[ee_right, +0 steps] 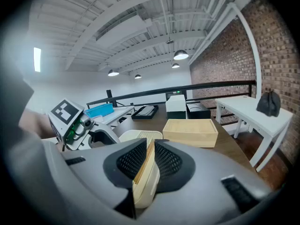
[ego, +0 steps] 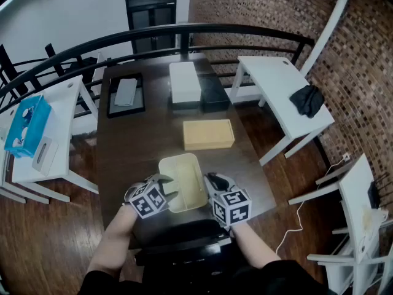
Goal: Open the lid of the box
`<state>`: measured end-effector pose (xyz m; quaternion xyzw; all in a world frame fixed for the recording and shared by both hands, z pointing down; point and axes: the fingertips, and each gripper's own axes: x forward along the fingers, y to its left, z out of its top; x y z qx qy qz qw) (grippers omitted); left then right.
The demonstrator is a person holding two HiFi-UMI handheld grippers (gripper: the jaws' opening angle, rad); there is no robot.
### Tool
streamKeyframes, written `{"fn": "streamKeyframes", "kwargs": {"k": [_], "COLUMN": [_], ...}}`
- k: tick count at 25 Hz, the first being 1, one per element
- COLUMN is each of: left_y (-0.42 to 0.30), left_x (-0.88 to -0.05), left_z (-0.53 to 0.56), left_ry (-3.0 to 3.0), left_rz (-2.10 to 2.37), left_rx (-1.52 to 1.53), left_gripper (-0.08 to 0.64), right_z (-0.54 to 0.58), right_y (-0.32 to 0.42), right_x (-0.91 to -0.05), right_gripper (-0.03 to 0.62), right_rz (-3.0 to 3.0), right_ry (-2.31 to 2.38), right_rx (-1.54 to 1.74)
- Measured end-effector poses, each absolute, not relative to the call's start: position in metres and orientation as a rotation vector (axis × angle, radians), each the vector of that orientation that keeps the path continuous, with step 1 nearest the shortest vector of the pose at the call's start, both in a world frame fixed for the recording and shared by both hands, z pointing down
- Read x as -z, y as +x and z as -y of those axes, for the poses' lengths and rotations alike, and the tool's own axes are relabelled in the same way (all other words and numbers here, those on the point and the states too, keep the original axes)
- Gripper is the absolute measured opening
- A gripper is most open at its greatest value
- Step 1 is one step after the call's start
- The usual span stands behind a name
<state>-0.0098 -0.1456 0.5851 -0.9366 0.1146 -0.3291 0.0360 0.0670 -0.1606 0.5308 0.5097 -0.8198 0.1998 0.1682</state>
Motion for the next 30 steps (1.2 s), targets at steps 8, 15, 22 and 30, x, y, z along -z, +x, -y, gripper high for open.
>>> {"fn": "streamKeyframes", "kwargs": {"k": [8, 15, 22, 30], "left_y": [-0.011, -0.011, -0.007, -0.008], "left_x": [-0.598, -0.608, -0.604, -0.611], "left_z": [0.154, 0.153, 0.15, 0.15], "left_ry": [-2.797, -2.71, -2.654, -2.607], "left_rz": [-0.367, -0.284, -0.223, -0.172], "left_rx": [1.24, 1.394, 1.471, 1.588], "left_gripper": [0.058, 0.029, 0.019, 0.015], "right_z": [0.163, 0.173, 0.175, 0.185], "right_y": [0.044, 0.037, 0.039, 0.048], "right_x": [-0.555, -0.591, -0.599, -0.546], "right_gripper": [0.055, 0.055, 0.035, 0.023], "right_rz": [2.247, 2.059, 2.045, 2.163], "right_ry": [1.359, 1.406, 1.47, 1.571], "right_rx": [-0.523, -0.444, -0.527, -0.484]}}
